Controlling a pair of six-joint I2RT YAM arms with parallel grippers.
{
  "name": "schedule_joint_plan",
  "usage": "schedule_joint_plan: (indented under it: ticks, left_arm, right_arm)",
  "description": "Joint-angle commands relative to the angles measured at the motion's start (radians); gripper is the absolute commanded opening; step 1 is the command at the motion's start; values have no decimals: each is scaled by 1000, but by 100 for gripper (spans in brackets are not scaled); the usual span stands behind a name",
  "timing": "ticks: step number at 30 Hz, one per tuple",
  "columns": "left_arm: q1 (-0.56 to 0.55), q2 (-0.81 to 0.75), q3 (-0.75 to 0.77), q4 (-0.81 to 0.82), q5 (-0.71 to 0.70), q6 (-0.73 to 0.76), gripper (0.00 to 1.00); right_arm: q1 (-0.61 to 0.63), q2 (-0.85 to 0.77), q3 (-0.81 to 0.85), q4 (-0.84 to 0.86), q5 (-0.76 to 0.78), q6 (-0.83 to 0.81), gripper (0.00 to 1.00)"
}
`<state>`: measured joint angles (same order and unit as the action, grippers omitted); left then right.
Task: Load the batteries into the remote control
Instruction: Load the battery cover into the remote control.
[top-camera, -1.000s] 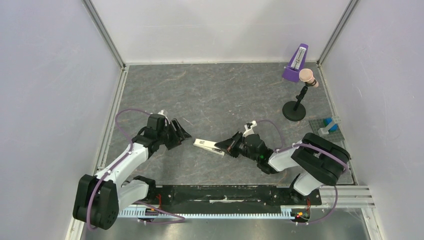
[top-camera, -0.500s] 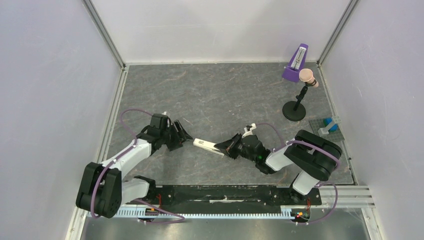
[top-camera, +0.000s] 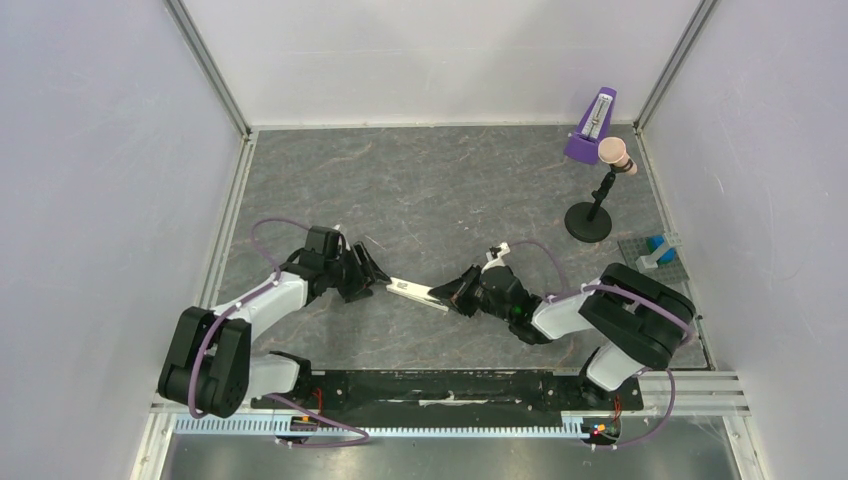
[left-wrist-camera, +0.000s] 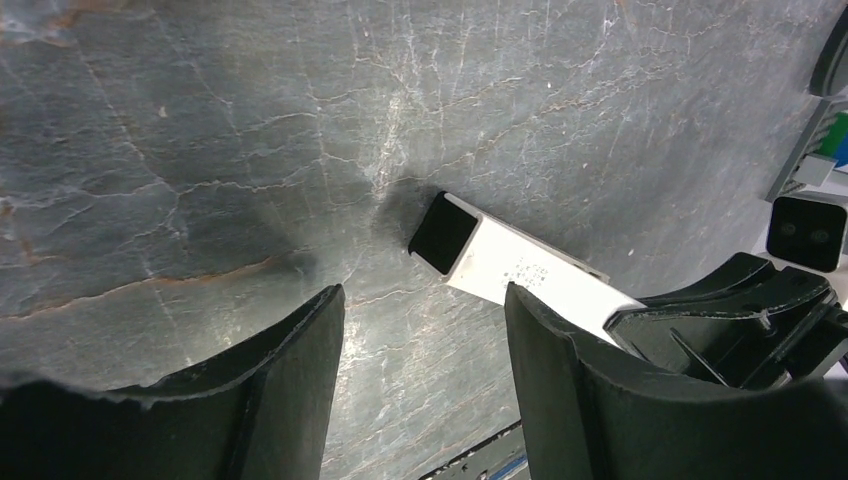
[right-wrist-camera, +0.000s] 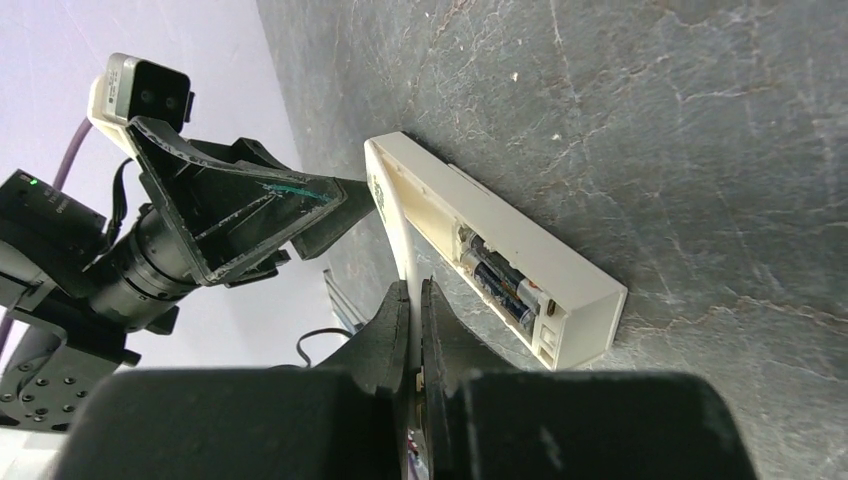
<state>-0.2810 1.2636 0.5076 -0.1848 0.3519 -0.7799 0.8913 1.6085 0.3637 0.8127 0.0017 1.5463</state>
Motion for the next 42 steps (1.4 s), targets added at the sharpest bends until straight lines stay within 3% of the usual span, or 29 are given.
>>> schedule_joint_plan:
  ticks: [1, 33, 42]
  left_arm:
    - [1, 2, 31, 48, 41, 30, 66]
    - [-69, 143, 83, -14, -38, 26, 56]
    - [-90, 181, 94, -44, -70, 36, 50]
  right_arm:
    - [5, -39, 14, -171, 68, -105, 0]
    - [17, -20, 66, -437, 110, -102, 4]
    - [17, -34, 80, -517, 123, -94, 15]
